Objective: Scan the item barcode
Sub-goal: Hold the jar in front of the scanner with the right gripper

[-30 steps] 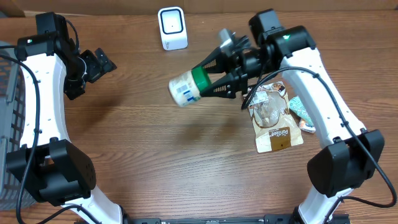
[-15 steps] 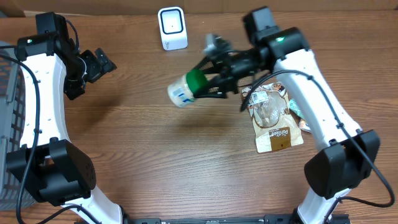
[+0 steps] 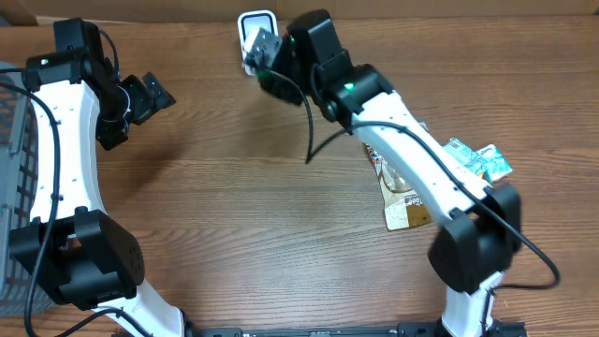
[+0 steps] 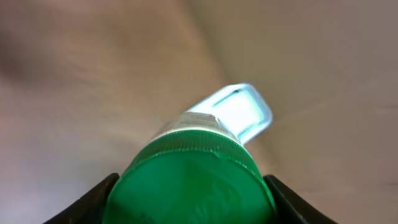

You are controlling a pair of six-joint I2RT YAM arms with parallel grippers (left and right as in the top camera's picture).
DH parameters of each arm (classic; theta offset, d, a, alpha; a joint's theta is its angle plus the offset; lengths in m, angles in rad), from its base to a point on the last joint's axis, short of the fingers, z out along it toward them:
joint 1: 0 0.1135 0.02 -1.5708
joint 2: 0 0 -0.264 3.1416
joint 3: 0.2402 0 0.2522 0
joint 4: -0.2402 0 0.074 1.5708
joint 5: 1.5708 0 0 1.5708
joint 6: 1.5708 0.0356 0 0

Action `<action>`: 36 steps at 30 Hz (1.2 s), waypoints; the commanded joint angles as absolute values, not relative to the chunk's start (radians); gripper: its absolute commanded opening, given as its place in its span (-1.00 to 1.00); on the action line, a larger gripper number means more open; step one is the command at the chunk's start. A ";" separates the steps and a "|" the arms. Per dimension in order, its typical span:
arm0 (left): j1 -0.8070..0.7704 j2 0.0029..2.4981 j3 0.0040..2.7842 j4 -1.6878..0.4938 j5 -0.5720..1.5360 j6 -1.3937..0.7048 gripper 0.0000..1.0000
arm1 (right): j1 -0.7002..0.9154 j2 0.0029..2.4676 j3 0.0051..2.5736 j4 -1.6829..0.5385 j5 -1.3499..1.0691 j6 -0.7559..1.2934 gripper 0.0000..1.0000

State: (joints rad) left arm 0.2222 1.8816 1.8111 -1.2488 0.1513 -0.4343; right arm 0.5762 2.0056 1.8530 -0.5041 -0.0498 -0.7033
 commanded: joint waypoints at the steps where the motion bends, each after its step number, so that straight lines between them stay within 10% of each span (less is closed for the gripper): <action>1: 0.213 1.893 1.814 -1.249 0.146 -0.426 0.99 | 0.566 2.077 1.871 -0.357 0.157 -0.892 0.19; 15: 0.213 1.893 1.814 -1.249 0.146 -0.426 0.99 | 0.532 2.296 1.871 0.194 0.156 -1.483 0.21; 36: 0.213 1.893 1.814 -1.249 0.146 -0.426 0.99 | 0.529 2.387 1.871 0.228 0.059 -1.789 0.08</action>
